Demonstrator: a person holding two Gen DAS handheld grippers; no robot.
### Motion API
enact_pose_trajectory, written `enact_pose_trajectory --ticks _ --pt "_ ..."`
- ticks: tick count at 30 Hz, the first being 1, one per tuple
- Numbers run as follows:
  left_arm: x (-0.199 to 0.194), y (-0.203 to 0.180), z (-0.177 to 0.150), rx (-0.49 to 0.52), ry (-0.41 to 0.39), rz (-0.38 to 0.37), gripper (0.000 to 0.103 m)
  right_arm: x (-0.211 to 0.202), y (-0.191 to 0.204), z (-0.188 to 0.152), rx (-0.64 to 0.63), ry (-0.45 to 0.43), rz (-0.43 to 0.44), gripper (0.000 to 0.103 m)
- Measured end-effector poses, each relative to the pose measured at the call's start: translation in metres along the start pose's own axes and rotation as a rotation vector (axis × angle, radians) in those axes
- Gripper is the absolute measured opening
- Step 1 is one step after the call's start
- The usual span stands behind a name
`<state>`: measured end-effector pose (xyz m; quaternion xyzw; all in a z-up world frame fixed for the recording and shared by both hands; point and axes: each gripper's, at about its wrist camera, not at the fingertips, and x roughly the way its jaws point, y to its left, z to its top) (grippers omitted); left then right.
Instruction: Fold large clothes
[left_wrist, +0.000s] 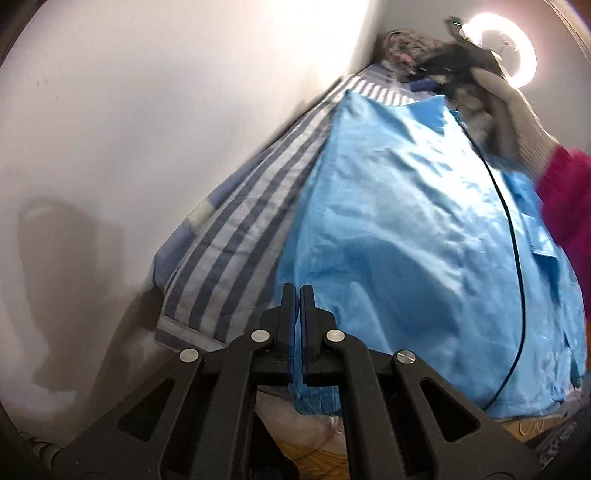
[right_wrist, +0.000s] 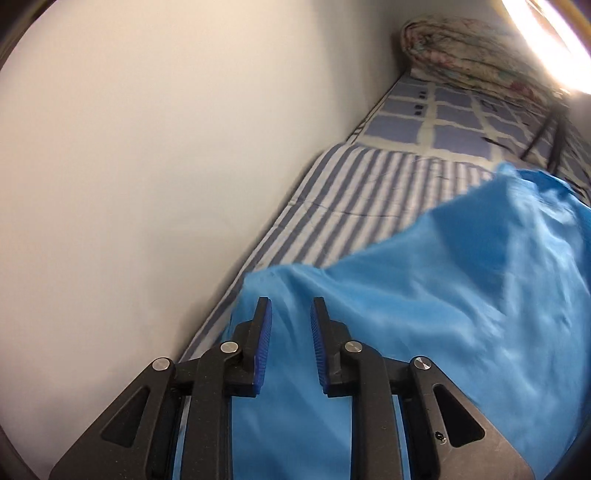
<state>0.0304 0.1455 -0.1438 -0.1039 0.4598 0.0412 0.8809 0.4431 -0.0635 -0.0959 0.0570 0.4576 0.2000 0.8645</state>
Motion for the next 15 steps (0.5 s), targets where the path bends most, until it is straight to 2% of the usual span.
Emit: enact_pose_trajectory --ticks 3,5,7,9,12,14,15 --pt "-0.011 0.0 0.004 0.039 -0.01 -0.036 0.0 -0.048 -0.011 -0.031 -0.03 0.001 0.014 0.02" --pt "-0.016 -0.003 0.007 0.074 -0.002 -0.06 0.0 -0.072 -0.013 -0.061 -0.057 0.032 0.027 0.02" --pt "-0.016 -0.004 0.01 0.093 0.003 -0.053 0.0 -0.087 -0.009 -0.092 -0.089 0.067 0.042 0.02" --pt "-0.011 -0.004 0.017 0.101 0.022 -0.048 0.0 -0.096 -0.003 -0.119 -0.131 0.093 0.054 0.02" --pt "0.002 0.005 0.02 0.056 0.087 -0.105 0.0 -0.1 0.012 -0.162 -0.198 0.138 0.084 0.02" --pt "0.017 0.012 0.019 0.014 0.156 -0.129 0.0 -0.091 0.024 -0.181 -0.244 0.159 0.077 0.02" --pt "0.019 0.012 0.017 0.015 0.164 -0.125 0.0 -0.082 0.026 -0.188 -0.254 0.176 0.076 0.02"
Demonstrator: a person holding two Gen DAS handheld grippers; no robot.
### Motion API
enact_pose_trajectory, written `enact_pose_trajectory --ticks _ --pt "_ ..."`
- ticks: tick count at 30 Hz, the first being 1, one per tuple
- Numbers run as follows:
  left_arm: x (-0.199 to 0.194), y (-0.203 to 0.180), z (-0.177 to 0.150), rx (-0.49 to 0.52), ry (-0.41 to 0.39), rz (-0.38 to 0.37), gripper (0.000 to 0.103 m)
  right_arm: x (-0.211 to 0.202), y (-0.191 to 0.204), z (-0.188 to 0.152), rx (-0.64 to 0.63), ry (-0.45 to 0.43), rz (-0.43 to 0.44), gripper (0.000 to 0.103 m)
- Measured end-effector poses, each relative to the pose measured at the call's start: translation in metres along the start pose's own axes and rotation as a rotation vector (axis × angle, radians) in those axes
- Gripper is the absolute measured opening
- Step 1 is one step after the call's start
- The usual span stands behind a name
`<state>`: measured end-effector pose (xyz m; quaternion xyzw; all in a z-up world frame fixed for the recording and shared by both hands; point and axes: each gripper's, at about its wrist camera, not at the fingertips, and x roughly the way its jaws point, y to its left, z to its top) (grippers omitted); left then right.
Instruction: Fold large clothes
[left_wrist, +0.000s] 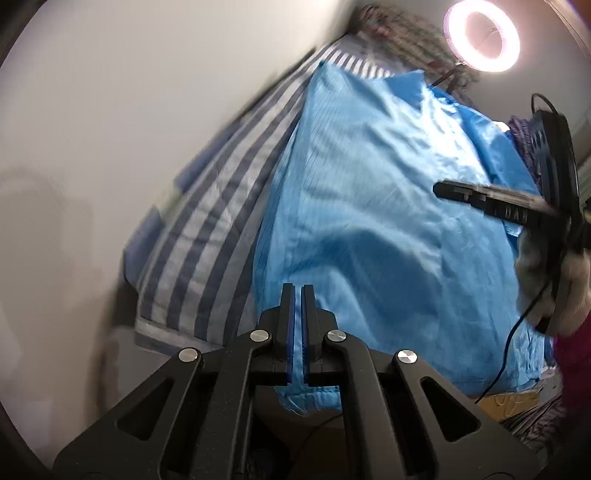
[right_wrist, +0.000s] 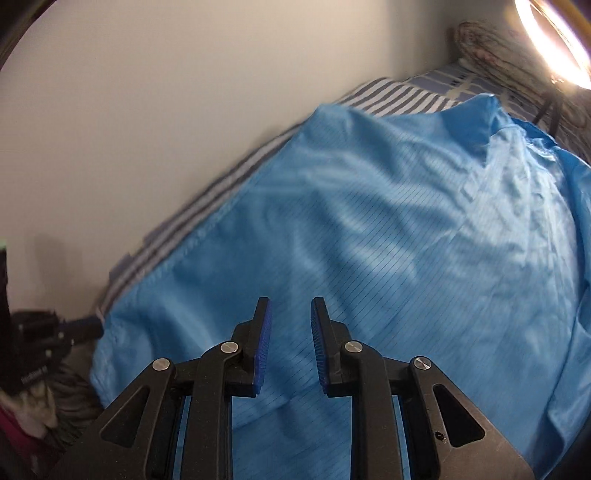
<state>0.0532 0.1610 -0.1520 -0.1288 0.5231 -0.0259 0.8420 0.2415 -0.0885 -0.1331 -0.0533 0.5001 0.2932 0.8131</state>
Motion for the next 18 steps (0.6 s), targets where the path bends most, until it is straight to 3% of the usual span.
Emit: enact_pose_trajectory --ticks 4,6,10,12,13,14,18 --pt "0.019 0.0 -0.011 0.067 0.031 0.231 0.0 0.031 0.007 -0.011 -0.008 0.042 -0.021 0.02" --pt "0.022 0.001 -0.015 0.068 0.052 0.233 0.0 0.045 0.006 -0.017 -0.012 0.06 -0.046 0.02" --pt "0.004 0.003 -0.008 0.03 0.003 0.133 0.002 0.051 0.003 -0.022 0.005 0.043 -0.05 0.02" --pt "-0.001 0.006 -0.001 0.018 0.0 0.082 0.023 0.044 0.003 -0.022 0.016 0.038 -0.045 0.02" --pt "-0.001 0.008 0.002 0.012 0.001 0.064 0.051 0.039 0.002 -0.022 0.028 0.032 -0.03 0.02" --pt "0.0 0.01 0.007 -0.001 0.0 0.039 0.061 0.033 0.001 -0.023 0.039 0.024 -0.011 0.02" --pt "0.014 0.017 0.023 -0.03 0.041 0.005 0.061 0.005 -0.001 -0.034 0.088 -0.004 0.063 0.02"
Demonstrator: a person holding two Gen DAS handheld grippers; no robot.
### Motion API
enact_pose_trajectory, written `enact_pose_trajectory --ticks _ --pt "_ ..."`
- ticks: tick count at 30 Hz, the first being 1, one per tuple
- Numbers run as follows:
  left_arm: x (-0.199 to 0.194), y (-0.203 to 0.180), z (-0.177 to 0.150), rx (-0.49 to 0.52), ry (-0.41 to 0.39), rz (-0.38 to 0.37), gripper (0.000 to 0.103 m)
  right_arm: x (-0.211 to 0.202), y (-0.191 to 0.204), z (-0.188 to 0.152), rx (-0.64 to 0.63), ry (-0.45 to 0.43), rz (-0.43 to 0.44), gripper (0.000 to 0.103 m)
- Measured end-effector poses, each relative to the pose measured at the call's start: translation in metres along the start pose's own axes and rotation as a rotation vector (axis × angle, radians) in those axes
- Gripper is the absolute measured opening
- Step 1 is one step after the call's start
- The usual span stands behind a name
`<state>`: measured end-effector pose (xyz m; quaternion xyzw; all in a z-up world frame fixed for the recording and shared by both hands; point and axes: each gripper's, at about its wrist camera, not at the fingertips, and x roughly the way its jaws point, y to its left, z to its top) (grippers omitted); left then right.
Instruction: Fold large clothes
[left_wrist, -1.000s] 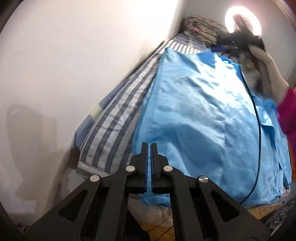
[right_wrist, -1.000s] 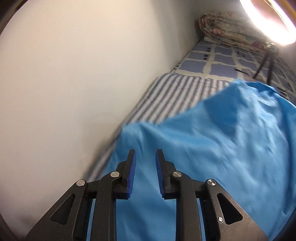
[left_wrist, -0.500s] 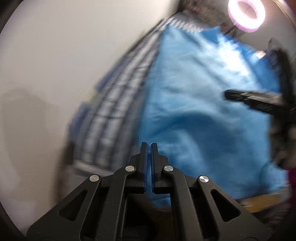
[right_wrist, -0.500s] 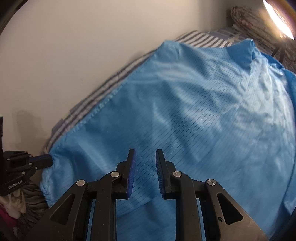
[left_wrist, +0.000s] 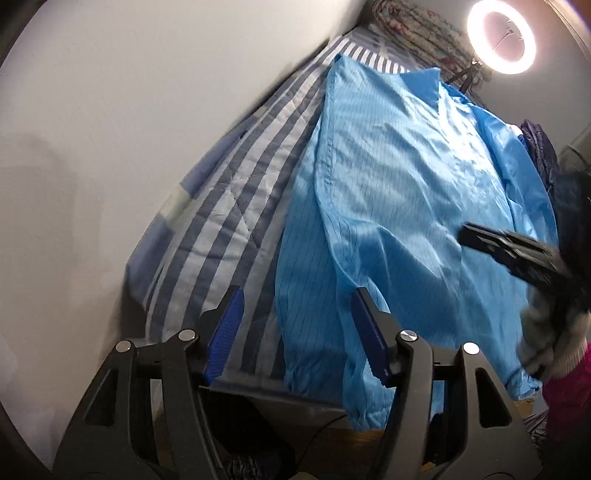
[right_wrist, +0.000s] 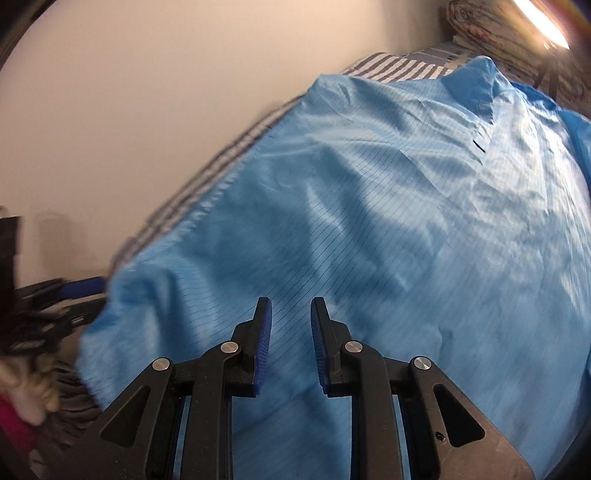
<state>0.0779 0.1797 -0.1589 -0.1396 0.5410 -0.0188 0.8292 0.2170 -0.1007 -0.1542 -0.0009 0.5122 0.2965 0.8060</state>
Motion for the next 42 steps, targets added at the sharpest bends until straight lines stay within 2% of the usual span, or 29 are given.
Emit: enact_pose_trajectory --ticks 3,7,9,11,13,15,19,22,24,25,26,30,35,40,41,42 --pt "-0.008 0.005 0.0 -0.038 -0.013 -0.056 0.061 -0.007 0.001 -0.008 0.03 -0.004 0.037 0.02" --pt "-0.011 -0.008 -0.005 0.028 -0.021 -0.026 0.061 0.003 0.011 -0.015 -0.007 0.016 0.034 0.02" --pt "-0.006 -0.009 -0.004 0.03 -0.008 -0.032 0.061 0.015 0.014 -0.019 -0.018 0.036 0.018 0.02" --pt "-0.012 -0.007 -0.002 0.013 -0.033 -0.059 0.061 0.026 0.015 -0.023 -0.013 0.057 0.009 0.02" --pt "-0.012 -0.006 0.002 0.004 -0.042 -0.034 0.061 0.033 0.017 -0.024 -0.03 0.05 -0.002 0.02" --pt "-0.002 -0.003 0.005 -0.01 -0.009 -0.007 0.061 0.033 0.02 -0.024 -0.04 0.045 -0.005 0.02" --pt "0.025 0.006 0.006 -0.061 0.07 -0.014 0.06 0.033 0.018 -0.024 -0.026 0.047 0.015 0.02" --pt "0.032 0.006 0.003 -0.074 0.072 -0.008 0.052 0.033 0.019 -0.024 -0.028 0.044 0.016 0.02" --pt "0.032 0.003 0.002 -0.064 0.062 -0.005 0.033 0.032 0.017 -0.025 -0.027 0.042 0.02 0.02" --pt "0.033 0.001 0.002 -0.058 0.065 -0.004 0.015 0.032 0.017 -0.025 -0.024 0.041 0.023 0.02" --pt "0.032 -0.001 0.0 -0.049 0.064 -0.015 0.005 0.032 0.017 -0.025 -0.023 0.041 0.025 0.02" --pt "0.016 -0.022 -0.004 0.046 -0.015 0.036 0.001 0.031 0.015 -0.025 -0.016 0.038 0.026 0.02" --pt "-0.008 -0.045 -0.009 0.127 -0.11 0.045 0.0 0.032 0.015 -0.023 -0.003 0.039 0.029 0.02" --pt "-0.018 -0.064 -0.011 0.202 -0.168 0.058 0.0 0.022 0.0 -0.011 0.115 0.069 0.1 0.02" --pt "-0.019 -0.066 -0.011 0.214 -0.175 0.06 0.0 0.017 -0.003 -0.005 0.137 0.059 0.113 0.021" --pt "-0.02 -0.069 -0.012 0.227 -0.184 0.06 0.0 0.008 -0.005 0.005 0.161 0.039 0.128 0.032"
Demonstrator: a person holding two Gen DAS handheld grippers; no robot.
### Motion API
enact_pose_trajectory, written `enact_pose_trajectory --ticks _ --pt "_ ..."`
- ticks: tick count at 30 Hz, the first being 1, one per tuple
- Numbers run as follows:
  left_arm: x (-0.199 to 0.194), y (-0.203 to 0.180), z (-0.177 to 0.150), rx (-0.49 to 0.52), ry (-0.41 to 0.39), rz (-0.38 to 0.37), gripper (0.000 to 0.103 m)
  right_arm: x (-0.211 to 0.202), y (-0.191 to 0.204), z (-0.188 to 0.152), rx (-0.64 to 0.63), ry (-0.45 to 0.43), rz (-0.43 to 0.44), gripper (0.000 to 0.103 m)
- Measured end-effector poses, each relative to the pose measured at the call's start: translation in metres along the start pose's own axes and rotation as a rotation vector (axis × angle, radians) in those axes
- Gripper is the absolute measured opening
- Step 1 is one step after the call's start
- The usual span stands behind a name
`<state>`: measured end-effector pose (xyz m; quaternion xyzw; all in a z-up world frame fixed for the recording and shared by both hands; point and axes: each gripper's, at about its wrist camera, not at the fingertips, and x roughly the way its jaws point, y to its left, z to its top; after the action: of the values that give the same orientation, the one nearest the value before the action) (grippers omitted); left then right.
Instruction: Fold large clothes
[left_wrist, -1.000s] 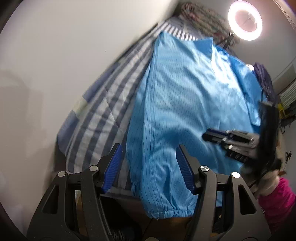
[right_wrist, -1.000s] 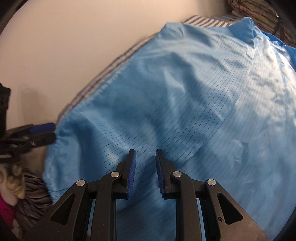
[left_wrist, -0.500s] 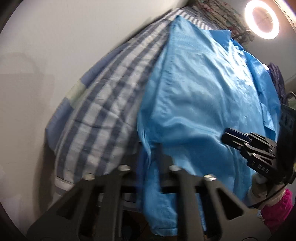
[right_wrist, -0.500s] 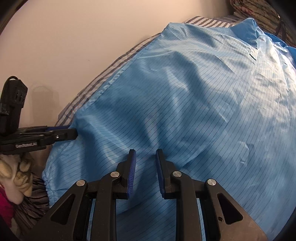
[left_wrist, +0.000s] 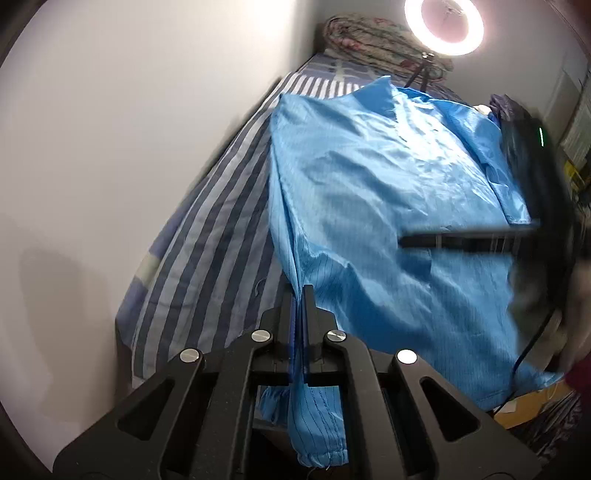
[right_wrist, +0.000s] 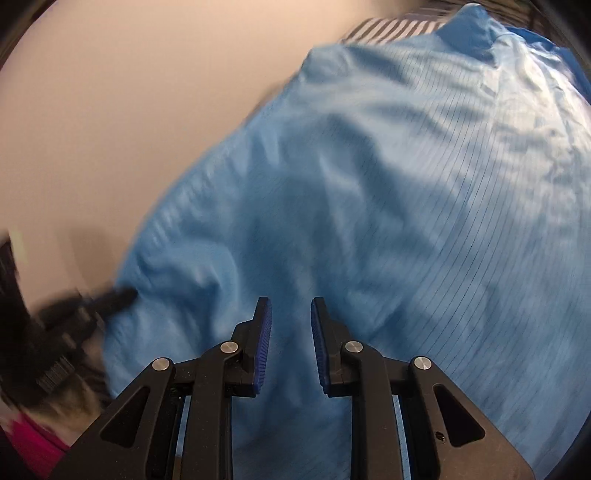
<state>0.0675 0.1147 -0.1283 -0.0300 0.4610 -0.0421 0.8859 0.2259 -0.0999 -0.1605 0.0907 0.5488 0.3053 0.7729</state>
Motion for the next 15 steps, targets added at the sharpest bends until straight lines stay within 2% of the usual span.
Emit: enact_pose_trajectory --ticks 1,2,3,6,8,10,15 --pt "-0.002 -0.003 0.0 0.014 -0.01 0.0 0.0 -0.007 0.001 0.009 0.014 -0.017 0.01 0.039" --pt "-0.003 -0.005 0.0 0.025 -0.017 0.0 0.0 -0.015 0.004 0.021 0.028 -0.039 0.014 0.053" --pt "-0.005 -0.01 0.0 0.039 -0.027 0.002 0.0 -0.019 0.008 0.032 0.035 -0.054 0.017 0.061" --pt "-0.009 -0.02 -0.001 0.081 -0.049 0.008 0.0 -0.019 0.022 0.068 0.034 -0.047 0.047 0.061" --pt "-0.01 -0.025 -0.001 0.095 -0.056 0.006 0.0 -0.008 0.031 0.091 0.04 -0.024 0.033 0.061" --pt "-0.011 -0.027 -0.001 0.103 -0.06 0.001 0.0 0.009 0.042 0.108 0.045 0.002 0.002 0.061" --pt "-0.011 -0.029 -0.001 0.114 -0.067 -0.003 0.0 0.044 0.063 0.126 0.016 0.021 -0.103 0.061"
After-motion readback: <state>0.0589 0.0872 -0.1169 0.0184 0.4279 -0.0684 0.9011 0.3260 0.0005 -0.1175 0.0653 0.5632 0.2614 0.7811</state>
